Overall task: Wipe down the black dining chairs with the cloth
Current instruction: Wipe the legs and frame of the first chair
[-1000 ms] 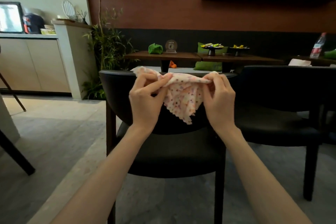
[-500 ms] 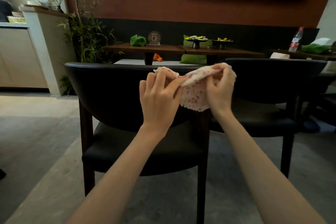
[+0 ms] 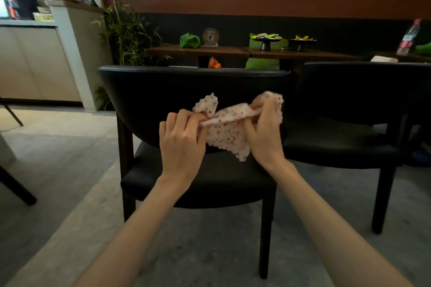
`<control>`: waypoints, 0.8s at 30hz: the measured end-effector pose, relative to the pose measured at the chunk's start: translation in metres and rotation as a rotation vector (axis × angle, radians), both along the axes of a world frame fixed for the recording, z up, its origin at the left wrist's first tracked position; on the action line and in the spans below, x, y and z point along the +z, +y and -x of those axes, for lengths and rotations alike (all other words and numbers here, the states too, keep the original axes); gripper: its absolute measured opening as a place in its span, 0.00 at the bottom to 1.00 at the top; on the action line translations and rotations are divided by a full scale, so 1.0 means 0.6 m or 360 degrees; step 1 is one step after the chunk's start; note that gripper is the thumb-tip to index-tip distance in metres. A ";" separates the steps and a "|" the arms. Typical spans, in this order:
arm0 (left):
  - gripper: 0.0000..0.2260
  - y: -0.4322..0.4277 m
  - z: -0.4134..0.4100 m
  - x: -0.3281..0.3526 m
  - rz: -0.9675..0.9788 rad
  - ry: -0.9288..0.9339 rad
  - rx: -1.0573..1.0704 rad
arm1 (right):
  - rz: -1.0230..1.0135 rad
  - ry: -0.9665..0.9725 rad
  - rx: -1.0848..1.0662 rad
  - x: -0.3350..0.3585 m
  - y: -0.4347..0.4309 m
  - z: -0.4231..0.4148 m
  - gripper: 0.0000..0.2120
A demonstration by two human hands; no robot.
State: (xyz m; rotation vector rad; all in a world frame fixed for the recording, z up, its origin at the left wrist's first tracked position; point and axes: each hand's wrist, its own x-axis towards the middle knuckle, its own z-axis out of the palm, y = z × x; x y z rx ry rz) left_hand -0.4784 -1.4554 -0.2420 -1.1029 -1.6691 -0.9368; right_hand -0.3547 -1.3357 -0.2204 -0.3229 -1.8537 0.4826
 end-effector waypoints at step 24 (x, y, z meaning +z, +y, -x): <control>0.06 -0.163 0.110 -0.053 0.0235 -0.1010 -0.0103 | 0.0174 -0.0546 0.0335 -0.107 -0.094 0.065 0.05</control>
